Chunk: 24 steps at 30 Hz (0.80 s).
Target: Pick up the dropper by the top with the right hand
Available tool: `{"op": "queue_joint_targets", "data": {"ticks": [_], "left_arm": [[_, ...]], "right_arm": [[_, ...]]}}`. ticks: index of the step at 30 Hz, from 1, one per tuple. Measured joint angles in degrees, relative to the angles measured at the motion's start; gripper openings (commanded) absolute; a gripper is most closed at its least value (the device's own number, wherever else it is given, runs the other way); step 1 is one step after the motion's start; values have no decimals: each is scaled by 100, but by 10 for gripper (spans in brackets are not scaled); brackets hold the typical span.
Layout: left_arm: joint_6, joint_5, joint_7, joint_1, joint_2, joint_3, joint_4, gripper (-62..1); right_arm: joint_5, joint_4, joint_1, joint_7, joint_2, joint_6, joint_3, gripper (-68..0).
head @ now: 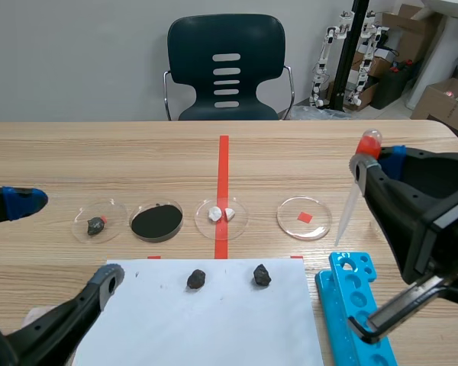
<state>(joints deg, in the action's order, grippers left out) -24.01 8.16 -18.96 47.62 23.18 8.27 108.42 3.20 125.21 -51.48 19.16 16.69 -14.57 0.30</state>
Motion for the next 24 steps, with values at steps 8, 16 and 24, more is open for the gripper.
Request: {"op": "queue_joint_targets", "data": {"ticks": [8, 16, 24], "left_arm": [[0, 197, 0, 0, 0, 0, 0, 14], [-2, 197, 0, 0, 0, 0, 0, 14], [-2, 221, 2, 0, 0, 0, 0, 14]], "right_arm": [[0, 0, 0, 0, 0, 0, 0, -673], [0, 0, 0, 0, 0, 0, 0, -673], [0, 0, 0, 0, 0, 0, 0, -673]]}}
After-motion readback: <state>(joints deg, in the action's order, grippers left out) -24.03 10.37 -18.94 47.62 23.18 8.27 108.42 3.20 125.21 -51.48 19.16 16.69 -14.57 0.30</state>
